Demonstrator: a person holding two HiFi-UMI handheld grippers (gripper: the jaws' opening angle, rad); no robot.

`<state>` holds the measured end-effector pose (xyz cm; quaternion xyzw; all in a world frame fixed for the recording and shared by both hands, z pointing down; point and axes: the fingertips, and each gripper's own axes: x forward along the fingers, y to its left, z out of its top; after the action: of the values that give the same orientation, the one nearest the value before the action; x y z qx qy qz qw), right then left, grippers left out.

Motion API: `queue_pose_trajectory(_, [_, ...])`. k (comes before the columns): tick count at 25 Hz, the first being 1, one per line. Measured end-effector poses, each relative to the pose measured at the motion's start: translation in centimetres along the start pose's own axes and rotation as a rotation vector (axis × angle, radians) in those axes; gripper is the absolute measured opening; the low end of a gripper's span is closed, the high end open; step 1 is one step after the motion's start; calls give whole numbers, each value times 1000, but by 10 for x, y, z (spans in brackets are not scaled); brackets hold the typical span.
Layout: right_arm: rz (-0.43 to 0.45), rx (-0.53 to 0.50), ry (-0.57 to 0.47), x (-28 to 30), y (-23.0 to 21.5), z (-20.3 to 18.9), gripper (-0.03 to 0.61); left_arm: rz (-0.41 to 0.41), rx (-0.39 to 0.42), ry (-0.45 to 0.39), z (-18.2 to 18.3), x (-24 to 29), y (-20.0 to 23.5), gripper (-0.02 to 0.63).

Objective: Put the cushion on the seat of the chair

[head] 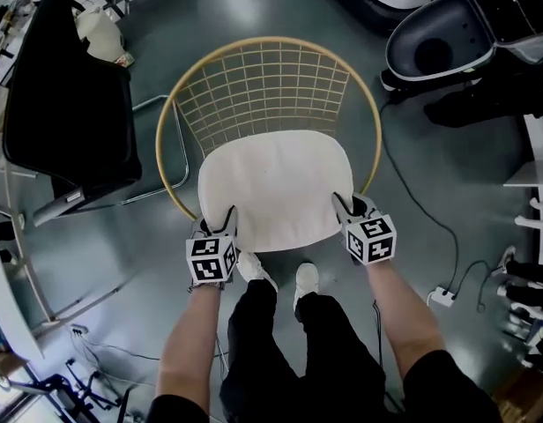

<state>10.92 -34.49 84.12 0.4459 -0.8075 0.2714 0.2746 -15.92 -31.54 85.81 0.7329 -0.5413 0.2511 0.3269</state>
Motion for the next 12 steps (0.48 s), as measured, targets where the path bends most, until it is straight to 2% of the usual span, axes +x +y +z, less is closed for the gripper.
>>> queue_pose_trajectory(9, [-69, 18, 36, 37, -16, -22, 63, 45, 15, 43, -16, 42, 13, 186])
queue_pose_trajectory(12, [-104, 26, 58, 44, -23, -28, 66, 66, 23, 77, -22, 50, 17, 222])
